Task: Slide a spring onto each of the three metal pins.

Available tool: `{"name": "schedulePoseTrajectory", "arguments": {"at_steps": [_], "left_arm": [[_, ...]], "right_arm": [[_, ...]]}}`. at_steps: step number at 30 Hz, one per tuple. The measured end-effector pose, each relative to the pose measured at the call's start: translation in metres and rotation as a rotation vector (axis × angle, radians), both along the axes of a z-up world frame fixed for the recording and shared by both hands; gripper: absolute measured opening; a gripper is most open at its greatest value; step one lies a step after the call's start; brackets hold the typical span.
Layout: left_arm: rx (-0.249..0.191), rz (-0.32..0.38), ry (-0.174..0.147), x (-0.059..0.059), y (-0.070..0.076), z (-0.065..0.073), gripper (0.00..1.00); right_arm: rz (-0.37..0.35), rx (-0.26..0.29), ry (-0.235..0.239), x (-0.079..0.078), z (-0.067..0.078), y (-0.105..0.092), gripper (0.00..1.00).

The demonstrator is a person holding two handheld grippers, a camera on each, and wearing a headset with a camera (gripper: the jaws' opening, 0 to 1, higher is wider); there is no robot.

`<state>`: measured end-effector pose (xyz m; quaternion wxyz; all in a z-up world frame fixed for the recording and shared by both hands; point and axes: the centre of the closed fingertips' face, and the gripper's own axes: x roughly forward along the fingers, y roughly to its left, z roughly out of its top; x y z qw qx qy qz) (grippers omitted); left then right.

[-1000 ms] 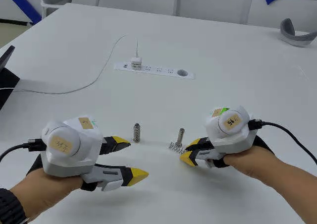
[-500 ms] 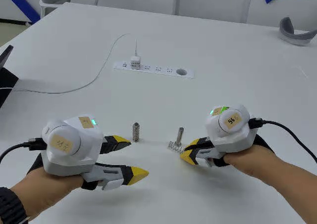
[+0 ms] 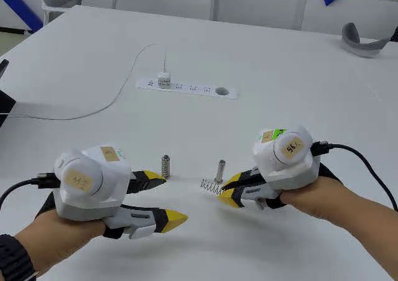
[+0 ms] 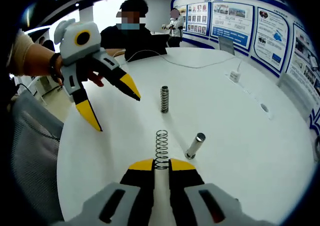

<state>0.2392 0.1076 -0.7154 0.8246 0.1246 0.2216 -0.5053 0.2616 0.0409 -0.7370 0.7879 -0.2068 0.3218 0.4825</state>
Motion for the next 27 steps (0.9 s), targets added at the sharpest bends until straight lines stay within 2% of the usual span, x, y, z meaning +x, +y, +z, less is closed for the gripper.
{"name": "schedulePoseTrajectory", "arguments": {"at_steps": [7, 19, 27], "left_arm": [[0.004, -0.031, -0.012, -0.002, -0.009, 0.003, 0.47], [0.01, -0.092, -0.028, -0.011, -0.02, 0.006, 0.41], [0.02, -0.151, -0.046, -0.021, -0.029, 0.007, 0.34]], "right_arm": [[0.087, -0.003, -0.013, -0.014, 0.014, 0.009, 0.12], [0.213, -0.021, -0.019, -0.035, 0.025, 0.019, 0.12], [0.283, -0.048, -0.002, -0.049, 0.025, 0.023, 0.12]]}}
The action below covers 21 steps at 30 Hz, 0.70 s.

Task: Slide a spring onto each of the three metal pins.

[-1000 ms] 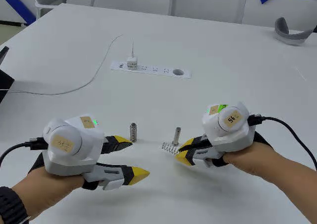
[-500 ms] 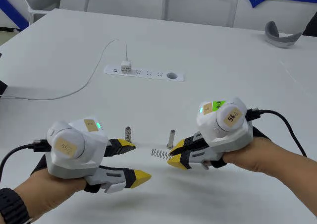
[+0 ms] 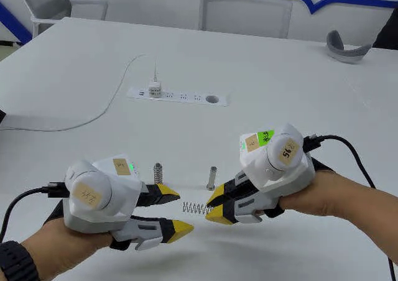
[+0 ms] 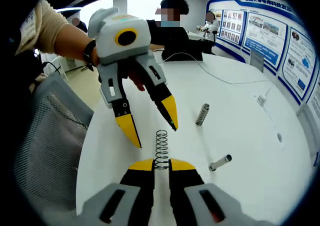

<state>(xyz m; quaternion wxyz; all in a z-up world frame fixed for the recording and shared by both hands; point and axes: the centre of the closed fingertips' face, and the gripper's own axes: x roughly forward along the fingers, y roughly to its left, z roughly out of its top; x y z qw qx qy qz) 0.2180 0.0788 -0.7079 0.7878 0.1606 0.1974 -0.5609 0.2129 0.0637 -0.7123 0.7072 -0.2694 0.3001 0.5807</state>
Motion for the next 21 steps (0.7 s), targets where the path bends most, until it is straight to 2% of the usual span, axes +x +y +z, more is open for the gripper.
{"name": "schedulePoseTrajectory", "arguments": {"at_steps": [6, 11, 21], "left_arm": [[0.017, -0.042, -0.017, -0.007, -0.004, -0.003, 0.27], [0.021, -0.054, -0.021, -0.009, -0.006, -0.004, 0.25], [0.044, -0.083, -0.049, -0.011, -0.008, -0.007, 0.15]], "right_arm": [[0.034, -0.019, 0.002, -0.005, 0.0, 0.001, 0.12], [0.053, -0.032, 0.007, -0.009, 0.0, 0.001, 0.12], [0.081, -0.048, 0.016, -0.014, 0.0, 0.003, 0.12]]}}
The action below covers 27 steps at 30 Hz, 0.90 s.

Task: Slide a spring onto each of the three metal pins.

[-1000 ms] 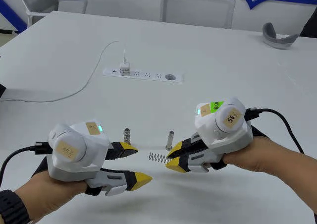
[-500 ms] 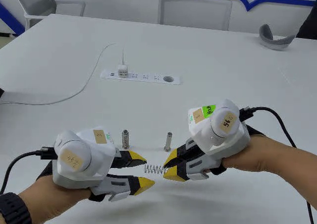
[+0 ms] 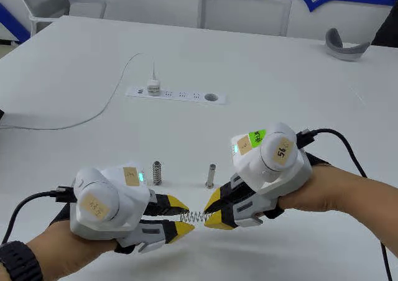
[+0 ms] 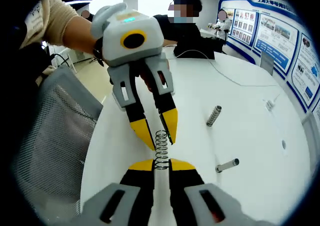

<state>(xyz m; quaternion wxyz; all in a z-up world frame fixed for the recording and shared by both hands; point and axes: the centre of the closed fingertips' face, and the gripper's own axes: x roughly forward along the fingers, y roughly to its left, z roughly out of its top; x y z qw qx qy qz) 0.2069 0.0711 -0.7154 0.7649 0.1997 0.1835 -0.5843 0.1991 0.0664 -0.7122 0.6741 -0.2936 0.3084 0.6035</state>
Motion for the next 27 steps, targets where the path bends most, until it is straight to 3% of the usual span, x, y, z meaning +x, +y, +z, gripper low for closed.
{"name": "schedulePoseTrajectory", "arguments": {"at_steps": [12, 19, 27], "left_arm": [[0.017, -0.009, -0.011, 0.0, 0.0, -0.004, 0.12], [0.009, -0.005, -0.003, 0.0, -0.001, -0.003, 0.12], [-0.003, -0.004, -0.002, 0.0, -0.004, -0.001, 0.11]], "right_arm": [[0.01, 0.011, -0.006, -0.001, 0.014, 0.004, 0.12], [0.017, 0.057, -0.031, 0.001, 0.031, 0.015, 0.12], [0.025, 0.093, -0.052, 0.001, 0.04, 0.027, 0.12]]}}
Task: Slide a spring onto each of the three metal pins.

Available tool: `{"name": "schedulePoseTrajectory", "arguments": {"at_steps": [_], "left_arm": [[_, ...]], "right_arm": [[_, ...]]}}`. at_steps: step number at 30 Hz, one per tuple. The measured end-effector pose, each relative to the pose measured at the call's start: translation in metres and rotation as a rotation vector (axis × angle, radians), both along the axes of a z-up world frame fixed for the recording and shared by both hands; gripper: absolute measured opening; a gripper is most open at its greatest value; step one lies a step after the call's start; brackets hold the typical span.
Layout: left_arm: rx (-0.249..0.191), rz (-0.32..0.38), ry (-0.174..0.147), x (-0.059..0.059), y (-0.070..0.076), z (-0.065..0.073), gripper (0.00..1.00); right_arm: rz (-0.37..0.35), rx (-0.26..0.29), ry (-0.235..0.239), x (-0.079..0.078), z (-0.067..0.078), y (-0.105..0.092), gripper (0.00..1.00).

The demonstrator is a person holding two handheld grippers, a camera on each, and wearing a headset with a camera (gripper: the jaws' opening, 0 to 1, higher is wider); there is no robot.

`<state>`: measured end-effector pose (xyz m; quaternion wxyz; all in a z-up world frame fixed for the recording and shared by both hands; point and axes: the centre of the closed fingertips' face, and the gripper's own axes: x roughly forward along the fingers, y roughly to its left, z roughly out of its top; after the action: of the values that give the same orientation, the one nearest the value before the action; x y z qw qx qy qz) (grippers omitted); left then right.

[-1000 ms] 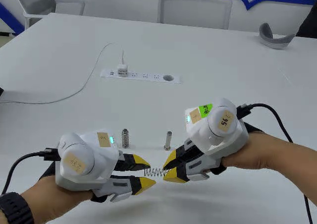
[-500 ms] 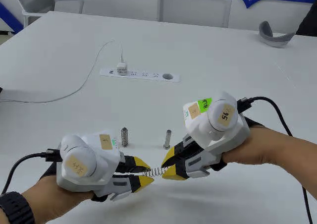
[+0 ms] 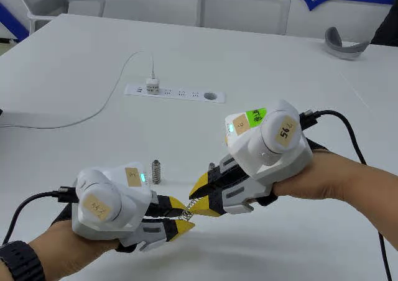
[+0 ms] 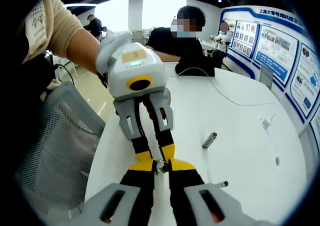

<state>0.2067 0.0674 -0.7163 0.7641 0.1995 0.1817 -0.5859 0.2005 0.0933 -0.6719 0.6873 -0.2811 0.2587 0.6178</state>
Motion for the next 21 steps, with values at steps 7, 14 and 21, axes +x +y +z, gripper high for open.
{"name": "schedulePoseTrajectory", "arguments": {"at_steps": [7, 14, 21], "left_arm": [[-0.008, 0.0, 0.001, -0.0003, -0.0027, 0.002, 0.11], [-0.019, 0.005, 0.012, -0.0009, -0.0031, 0.0023, 0.11], [-0.026, 0.007, 0.016, -0.0014, -0.003, 0.0024, 0.11]], "right_arm": [[0.001, 0.015, -0.006, -0.0001, 0.0032, 0.0046, 0.12], [-0.004, 0.014, -0.003, 0.0, 0.003, 0.0047, 0.12], [-0.01, 0.015, 0.002, -0.0001, 0.0026, 0.005, 0.15]]}}
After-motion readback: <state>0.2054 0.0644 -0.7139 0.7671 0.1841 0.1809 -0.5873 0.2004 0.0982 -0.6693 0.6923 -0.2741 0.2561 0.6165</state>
